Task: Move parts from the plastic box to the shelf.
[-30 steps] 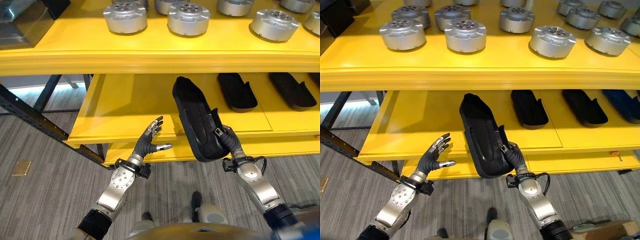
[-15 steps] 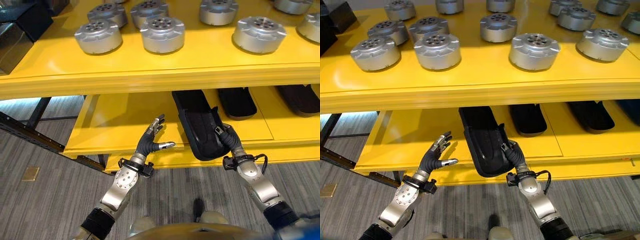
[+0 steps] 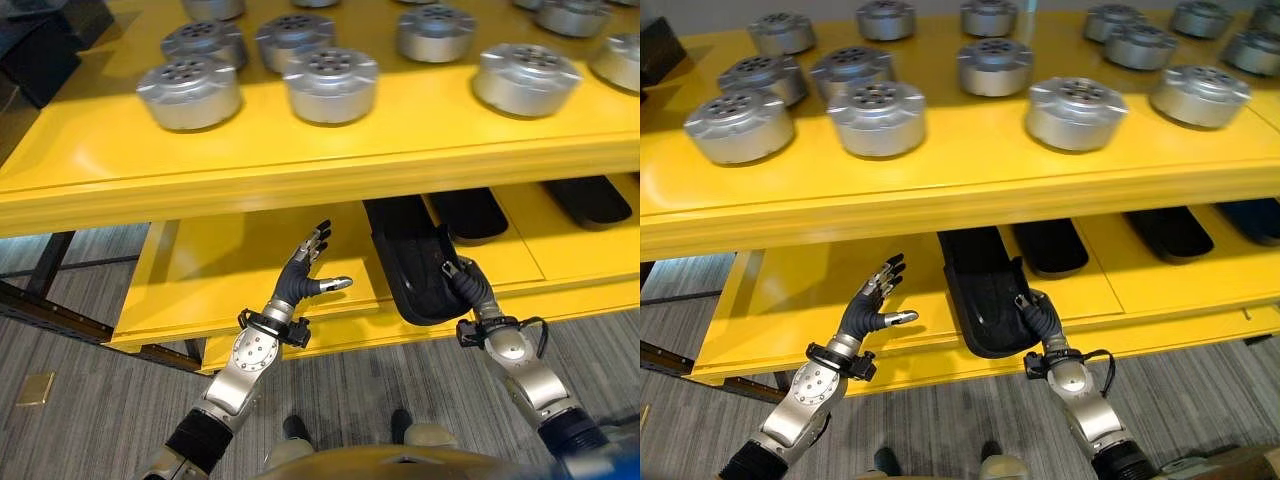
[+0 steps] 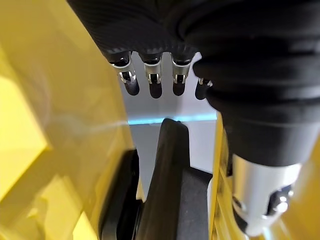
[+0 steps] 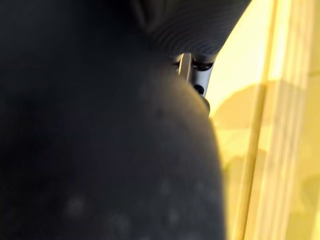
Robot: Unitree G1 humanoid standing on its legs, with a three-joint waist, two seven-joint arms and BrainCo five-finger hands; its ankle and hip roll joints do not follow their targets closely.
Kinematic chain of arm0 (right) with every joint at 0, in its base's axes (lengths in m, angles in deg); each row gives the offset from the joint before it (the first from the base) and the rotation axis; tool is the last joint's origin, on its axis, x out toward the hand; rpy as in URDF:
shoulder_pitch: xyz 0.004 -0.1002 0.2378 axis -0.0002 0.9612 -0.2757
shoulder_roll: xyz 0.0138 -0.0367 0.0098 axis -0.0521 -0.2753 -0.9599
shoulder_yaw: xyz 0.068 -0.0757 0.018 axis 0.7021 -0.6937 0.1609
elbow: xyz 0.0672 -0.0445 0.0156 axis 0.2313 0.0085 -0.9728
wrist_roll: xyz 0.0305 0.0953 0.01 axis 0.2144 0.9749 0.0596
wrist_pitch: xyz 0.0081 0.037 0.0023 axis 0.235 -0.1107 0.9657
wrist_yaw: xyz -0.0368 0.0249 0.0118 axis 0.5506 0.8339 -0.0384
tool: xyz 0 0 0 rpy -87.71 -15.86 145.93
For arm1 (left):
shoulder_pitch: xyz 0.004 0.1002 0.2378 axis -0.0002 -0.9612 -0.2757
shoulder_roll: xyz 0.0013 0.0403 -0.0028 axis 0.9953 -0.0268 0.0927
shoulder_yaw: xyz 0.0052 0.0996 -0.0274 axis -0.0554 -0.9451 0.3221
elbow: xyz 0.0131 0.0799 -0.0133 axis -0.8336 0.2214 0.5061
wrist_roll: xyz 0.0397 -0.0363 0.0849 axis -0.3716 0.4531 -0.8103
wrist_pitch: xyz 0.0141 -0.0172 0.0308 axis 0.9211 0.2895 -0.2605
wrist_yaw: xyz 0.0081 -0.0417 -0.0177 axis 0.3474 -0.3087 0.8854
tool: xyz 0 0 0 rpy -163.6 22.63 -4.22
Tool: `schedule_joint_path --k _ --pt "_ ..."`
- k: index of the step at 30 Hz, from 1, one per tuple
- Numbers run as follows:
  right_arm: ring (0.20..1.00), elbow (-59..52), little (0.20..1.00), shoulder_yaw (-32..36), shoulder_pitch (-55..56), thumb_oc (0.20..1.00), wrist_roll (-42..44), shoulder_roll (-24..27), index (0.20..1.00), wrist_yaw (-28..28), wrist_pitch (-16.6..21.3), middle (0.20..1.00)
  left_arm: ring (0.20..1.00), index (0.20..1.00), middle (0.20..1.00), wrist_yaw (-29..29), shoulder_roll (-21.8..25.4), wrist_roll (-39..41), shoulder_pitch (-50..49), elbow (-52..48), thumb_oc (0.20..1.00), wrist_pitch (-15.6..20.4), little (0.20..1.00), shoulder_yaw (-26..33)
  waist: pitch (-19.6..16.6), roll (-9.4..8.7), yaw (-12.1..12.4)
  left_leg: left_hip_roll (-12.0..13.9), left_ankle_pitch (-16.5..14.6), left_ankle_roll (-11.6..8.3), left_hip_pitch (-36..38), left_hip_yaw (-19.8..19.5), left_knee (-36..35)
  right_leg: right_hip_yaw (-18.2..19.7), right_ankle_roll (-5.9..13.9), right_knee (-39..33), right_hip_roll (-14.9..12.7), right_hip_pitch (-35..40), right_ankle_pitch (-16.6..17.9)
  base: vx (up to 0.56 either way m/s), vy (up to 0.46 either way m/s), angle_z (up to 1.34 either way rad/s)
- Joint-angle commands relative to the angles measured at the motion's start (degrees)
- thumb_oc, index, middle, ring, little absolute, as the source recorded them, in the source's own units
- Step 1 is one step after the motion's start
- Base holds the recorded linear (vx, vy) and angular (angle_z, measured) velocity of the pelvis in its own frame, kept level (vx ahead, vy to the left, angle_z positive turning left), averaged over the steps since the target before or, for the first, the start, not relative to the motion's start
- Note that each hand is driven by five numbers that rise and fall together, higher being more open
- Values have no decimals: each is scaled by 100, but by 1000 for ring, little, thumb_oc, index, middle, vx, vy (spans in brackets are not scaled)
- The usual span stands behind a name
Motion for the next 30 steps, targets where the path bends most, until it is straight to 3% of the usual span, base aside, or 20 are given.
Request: schedule_joint_path --k 1,12,21,26,30 --pt "200 -387 200 115 -376 200 7 -144 200 205 245 200 1000 1000 1000 24 -38 113 -48 -262 1000 263 1000 139 -170 -31 129 193 -25 -88 270 -221 61 -395 11 217 145 -85 270 32 59 13" --pt "200 -392 200 172 -518 200 272 -331 200 445 32 200 1000 1000 1000 -154 12 103 -341 -579 1000 95 1000 325 -174 -145 378 44 -180 41 287 -445 43 -424 87 225 108 -85 296 3 37 6" --pt "200 -136 200 184 -837 200 202 -522 200 1029 -238 200 1000 1000 1000 -181 36 129 -357 -793 1000 -51 1000 344 -86 -160 572 -41 -218 126 263 -487 43 -493 140 336 31 -152 303 -11 37 8" --pt "200 215 200 203 -1192 200 305 -688 200 1199 -244 200 1000 1000 1000 -321 49 240 -248 -889 1000 -162 1000 307 38 -133 699 -104 -213 177 145 -538 66 -509 153 462 5 -277 279 -7 49 7" --pt "200 240 200 263 -1795 200 263 -670 200 1406 -290 200 1000 1000 1000 -415 107 498 131 -928 1000 -241 1000 299 352 -72 813 -170 -205 219 -263 -583 206 -489 172 706 -19 -699 251 -131 46 7"
